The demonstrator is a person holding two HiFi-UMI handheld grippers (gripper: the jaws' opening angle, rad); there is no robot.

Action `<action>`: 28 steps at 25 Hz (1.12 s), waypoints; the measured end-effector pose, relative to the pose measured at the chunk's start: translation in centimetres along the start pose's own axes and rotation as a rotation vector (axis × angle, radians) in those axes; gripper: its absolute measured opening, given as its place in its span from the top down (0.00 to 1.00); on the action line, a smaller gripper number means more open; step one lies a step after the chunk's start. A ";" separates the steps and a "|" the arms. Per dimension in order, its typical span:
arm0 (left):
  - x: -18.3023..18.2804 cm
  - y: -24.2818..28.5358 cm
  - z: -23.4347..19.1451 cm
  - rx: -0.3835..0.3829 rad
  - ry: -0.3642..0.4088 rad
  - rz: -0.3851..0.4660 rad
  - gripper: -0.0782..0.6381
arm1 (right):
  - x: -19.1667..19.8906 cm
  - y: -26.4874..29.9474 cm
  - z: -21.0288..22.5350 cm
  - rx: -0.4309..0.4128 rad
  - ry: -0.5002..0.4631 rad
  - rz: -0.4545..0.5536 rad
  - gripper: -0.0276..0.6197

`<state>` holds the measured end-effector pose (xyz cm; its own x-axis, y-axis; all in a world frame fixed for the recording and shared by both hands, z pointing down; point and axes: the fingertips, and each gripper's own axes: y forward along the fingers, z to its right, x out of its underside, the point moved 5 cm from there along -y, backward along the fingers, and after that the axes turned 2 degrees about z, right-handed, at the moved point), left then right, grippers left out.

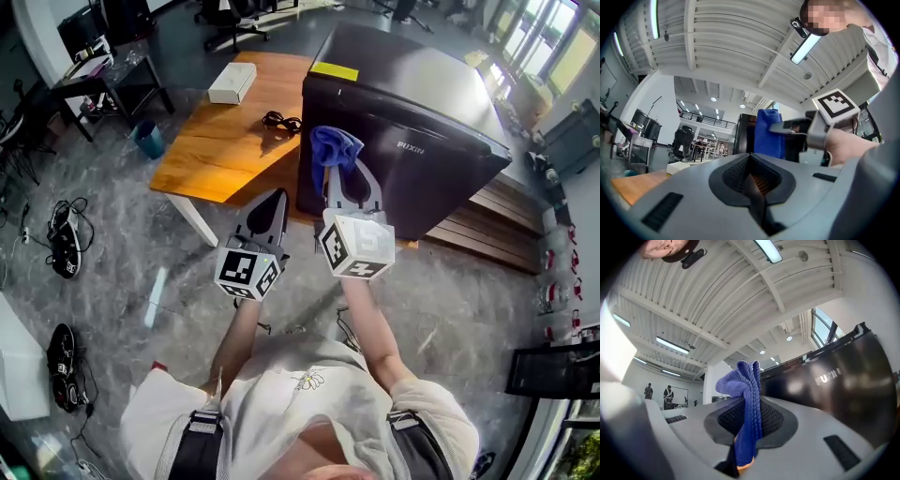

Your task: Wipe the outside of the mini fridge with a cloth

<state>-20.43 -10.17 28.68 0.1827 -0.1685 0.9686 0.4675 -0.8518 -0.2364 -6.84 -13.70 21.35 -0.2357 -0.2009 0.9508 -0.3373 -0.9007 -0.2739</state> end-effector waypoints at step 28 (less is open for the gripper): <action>0.4 -0.9 -0.5 -0.063 0.001 -0.041 0.88 | -2.8 6.3 -0.6 0.134 -0.179 0.039 0.86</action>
<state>-21.20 -9.71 29.30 0.1634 -0.1331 0.9775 0.4190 -0.8877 -0.1909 -8.81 -18.62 16.83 -0.0772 -0.2912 0.9536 -0.2039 -0.9316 -0.3010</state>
